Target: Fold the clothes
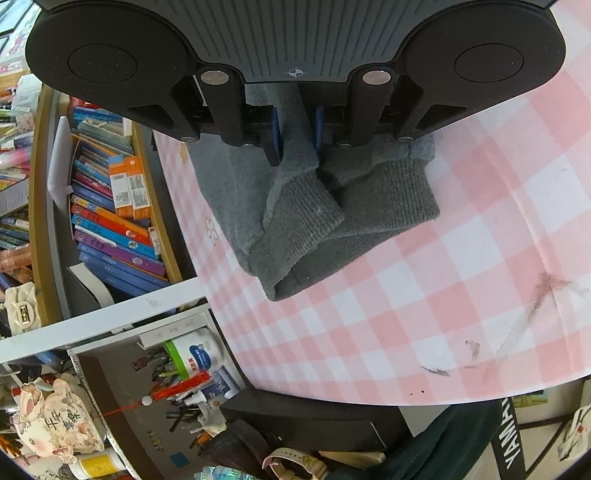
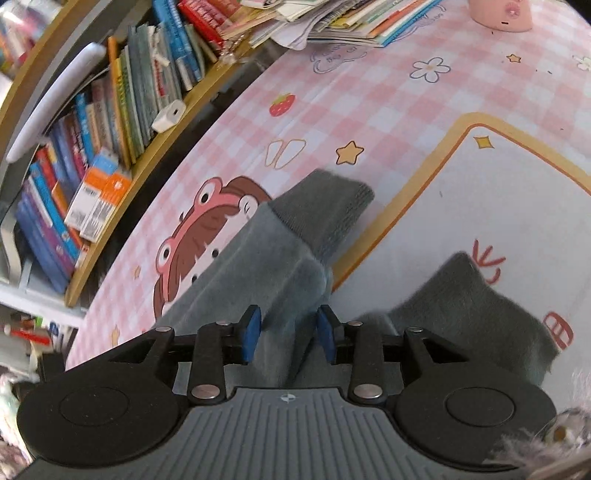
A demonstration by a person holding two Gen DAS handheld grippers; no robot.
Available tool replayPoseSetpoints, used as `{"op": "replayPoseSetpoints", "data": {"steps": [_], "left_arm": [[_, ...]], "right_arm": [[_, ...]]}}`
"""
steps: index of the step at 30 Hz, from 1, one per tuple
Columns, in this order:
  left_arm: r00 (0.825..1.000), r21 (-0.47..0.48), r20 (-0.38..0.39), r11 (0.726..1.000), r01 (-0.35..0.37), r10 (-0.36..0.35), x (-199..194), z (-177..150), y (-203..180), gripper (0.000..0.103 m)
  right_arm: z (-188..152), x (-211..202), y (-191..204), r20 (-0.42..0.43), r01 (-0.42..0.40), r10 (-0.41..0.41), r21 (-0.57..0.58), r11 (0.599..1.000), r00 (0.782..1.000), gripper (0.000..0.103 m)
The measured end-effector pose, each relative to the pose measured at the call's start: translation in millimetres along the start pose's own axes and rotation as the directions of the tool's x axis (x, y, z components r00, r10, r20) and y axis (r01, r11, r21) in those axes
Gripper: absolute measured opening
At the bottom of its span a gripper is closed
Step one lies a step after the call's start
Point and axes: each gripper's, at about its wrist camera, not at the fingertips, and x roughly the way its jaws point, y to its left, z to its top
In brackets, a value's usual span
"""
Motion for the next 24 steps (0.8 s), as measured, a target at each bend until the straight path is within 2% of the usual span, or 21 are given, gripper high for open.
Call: {"op": "replayPoseSetpoints", "data": {"steps": [3, 5, 6, 8, 11, 14, 17, 20, 22, 24], "left_arm": [[1.000, -0.013, 0.006, 1.000, 0.007, -0.007, 2.0, 1.7, -0.6, 0.016], [1.000, -0.011, 0.012, 1.000, 0.013, -0.012, 1.3, 2.4, -2.2, 0.012], [0.999, -0.003, 0.023, 1.000, 0.027, -0.027, -1.7, 3.1, -4.5, 0.009], [0.997, 0.012, 0.045, 0.998, 0.056, -0.057, -8.0, 4.9, -9.3, 0.008], [0.989, 0.023, 0.083, 0.993, 0.120, -0.121, -22.2, 12.4, -21.2, 0.007], [0.966, 0.004, 0.134, 0.975, 0.221, -0.220, -40.2, 24.7, -33.9, 0.007], [0.936, -0.021, 0.187, 0.952, 0.306, -0.297, -54.8, 33.1, -46.7, 0.007], [0.904, -0.048, 0.230, 0.923, 0.381, -0.360, -59.3, 33.1, -63.0, 0.007], [0.878, -0.076, 0.247, 0.895, 0.440, -0.410, -55.0, 32.8, -71.8, 0.007], [0.865, -0.110, 0.256, 0.877, 0.469, -0.430, -43.8, 35.3, -76.7, 0.007]], "right_arm": [[10.2, 5.6, -2.1, 0.012, -0.007, 0.006, 0.041, 0.999, 1.000, 0.032], [16.5, 5.7, -2.1, 0.018, -0.015, 0.013, 0.064, 0.998, 1.000, 0.011], [18.1, 1.1, 0.1, 0.025, -0.030, 0.029, 0.061, 0.998, 0.999, 0.007], [21.3, -10.4, 4.6, 0.043, -0.069, 0.067, 0.056, 0.996, 0.997, 0.006], [26.1, -47.6, 11.8, 0.099, -0.190, 0.183, 0.067, 0.980, 0.978, 0.006], [31.2, -88.0, 20.6, 0.152, -0.261, 0.251, 0.050, 0.964, 0.956, 0.006], [32.7, -121.6, 27.1, 0.172, -0.289, 0.275, 0.063, 0.955, 0.946, 0.006], [30.1, -140.8, 28.9, 0.180, -0.310, 0.286, 0.127, 0.942, 0.941, 0.006], [28.8, -147.8, 30.6, 0.198, -0.341, 0.308, 0.160, 0.926, 0.930, 0.006], [31.3, -144.7, 30.8, 0.222, -0.361, 0.318, 0.191, 0.913, 0.922, 0.006]]}}
